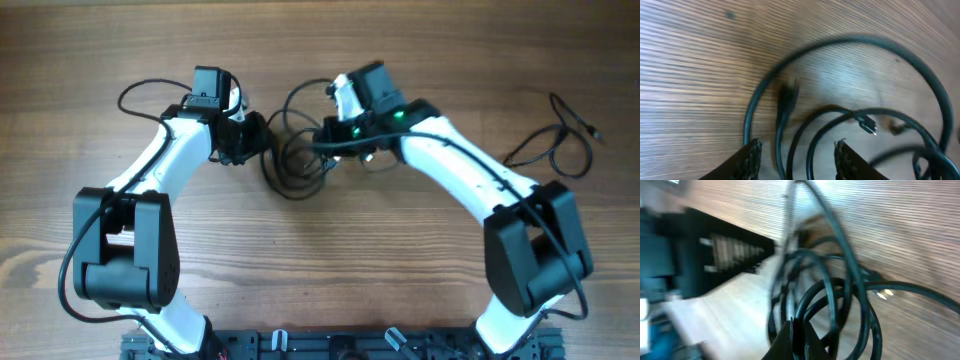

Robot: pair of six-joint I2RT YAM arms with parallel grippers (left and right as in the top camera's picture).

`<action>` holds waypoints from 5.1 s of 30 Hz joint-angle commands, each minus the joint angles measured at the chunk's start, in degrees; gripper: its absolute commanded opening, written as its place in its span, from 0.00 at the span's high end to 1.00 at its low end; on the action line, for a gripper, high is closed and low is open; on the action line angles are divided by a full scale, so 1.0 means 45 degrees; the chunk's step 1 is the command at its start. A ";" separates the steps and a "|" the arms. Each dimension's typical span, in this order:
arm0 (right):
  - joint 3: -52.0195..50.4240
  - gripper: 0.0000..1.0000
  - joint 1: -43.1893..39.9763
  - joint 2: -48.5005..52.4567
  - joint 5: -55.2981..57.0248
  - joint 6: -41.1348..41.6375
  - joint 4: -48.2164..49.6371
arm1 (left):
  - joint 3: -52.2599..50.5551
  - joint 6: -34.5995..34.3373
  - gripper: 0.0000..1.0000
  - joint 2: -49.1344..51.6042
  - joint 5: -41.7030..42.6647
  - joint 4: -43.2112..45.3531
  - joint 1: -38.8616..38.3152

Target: Untangle cables

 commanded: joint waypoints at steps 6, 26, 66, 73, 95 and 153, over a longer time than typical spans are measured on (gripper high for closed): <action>0.0257 0.96 -0.0709 -0.0301 -0.2118 0.1885 0.0646 | 0.0185 0.2599 0.37 -0.0131 0.5595 0.0189 -0.0015; 0.0194 0.96 -0.1117 -0.0291 -0.5897 0.7499 0.7169 | 0.0180 0.0695 0.96 -0.0117 0.0602 -0.0005 -0.0024; -0.0083 0.96 -0.1239 -0.0287 -0.7383 -0.5746 -0.0544 | 0.0185 0.6581 0.41 -0.0121 0.6630 -0.0306 0.0461; -0.0083 0.96 -0.1243 -0.0287 -0.6815 -0.5751 -0.2074 | 0.0185 1.0142 0.40 -0.0121 0.9364 -0.1277 0.0918; -0.0083 0.96 -0.0651 -0.0238 -0.5984 -0.5484 -0.1229 | 0.0185 0.1617 0.53 -0.0121 1.0802 -0.0083 0.0452; -0.0083 0.96 -0.0005 -0.0238 -0.3118 -0.1355 0.1112 | 0.0185 -0.3143 0.96 -0.0117 1.0802 0.0199 0.0515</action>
